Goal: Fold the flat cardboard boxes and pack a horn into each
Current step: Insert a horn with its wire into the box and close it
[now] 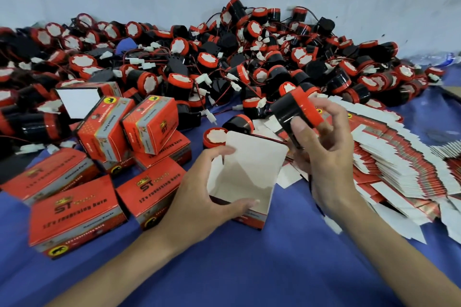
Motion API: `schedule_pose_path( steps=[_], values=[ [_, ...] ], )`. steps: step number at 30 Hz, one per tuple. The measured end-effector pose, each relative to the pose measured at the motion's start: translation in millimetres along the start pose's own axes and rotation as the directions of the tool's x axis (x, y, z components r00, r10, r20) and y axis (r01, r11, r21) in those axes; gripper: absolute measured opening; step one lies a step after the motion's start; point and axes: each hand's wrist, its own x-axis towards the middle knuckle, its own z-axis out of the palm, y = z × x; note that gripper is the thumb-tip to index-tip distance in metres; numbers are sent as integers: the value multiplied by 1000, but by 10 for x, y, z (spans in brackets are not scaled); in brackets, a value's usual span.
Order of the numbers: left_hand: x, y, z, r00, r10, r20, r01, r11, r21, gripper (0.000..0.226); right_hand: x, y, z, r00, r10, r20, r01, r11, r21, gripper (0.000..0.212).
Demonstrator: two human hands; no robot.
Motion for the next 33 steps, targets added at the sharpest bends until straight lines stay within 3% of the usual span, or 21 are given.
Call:
schedule_pose_path(
  steps=[2, 4, 6, 7, 9, 12, 16, 21, 25, 29, 32, 33],
  values=[
    [0, -2, 20, 1000, -28, -14, 28, 999, -30, 69, -40, -79, 27, 952, -275, 132, 292, 947, -137, 38],
    [12, -5, 50, 999, -46, -4, 46, 993, -105, 74, -78, -97, 29, 771, -489, 408, 626, 700, -342, 42],
    [20, -31, 77, 1000, -11, -18, 8, 988, -155, 73, -80, -72, 62, 586, -447, 676, 807, 394, -440, 50],
    [20, -35, 79, 1000, -13, -22, 9, 981, -192, 75, -76, -67, 94, 571, -379, 728, 820, 316, -478, 50],
    [14, -21, 73, 999, -41, -10, 38, 970, -241, 84, -65, -86, 133, 635, -275, 722, 770, 305, -560, 49],
    [-1, 27, 66, 1000, -20, -6, 19, 989, -146, 81, -37, -90, 62, 683, -114, 722, 714, 315, -625, 46],
    [-19, 63, 41, 1000, 13, 6, -13, 994, -107, 54, -49, -66, 24, 681, -8, 733, 701, 299, -648, 41],
    [-12, 48, 57, 1000, -3, -6, 3, 999, -41, 36, -11, -84, -12, 614, 133, 778, 736, 259, -625, 50],
    [6, 42, 80, 998, 29, -59, -28, 1000, 4, 32, 7, -70, -19, 720, 149, 678, 621, 298, -725, 46],
    [5, 60, 90, 994, -43, -104, 28, 990, -135, 40, -28, -50, 25, 778, 198, 596, 549, 244, -799, 41],
    [14, 53, 104, 990, -65, -124, 45, 985, -164, 41, -79, -29, 72, 810, 78, 581, 558, 200, -805, 28],
    [14, 45, 111, 990, -76, -123, 56, 986, -158, 41, -105, -19, 82, 821, 12, 570, 551, 241, -799, 24]
  ],
)
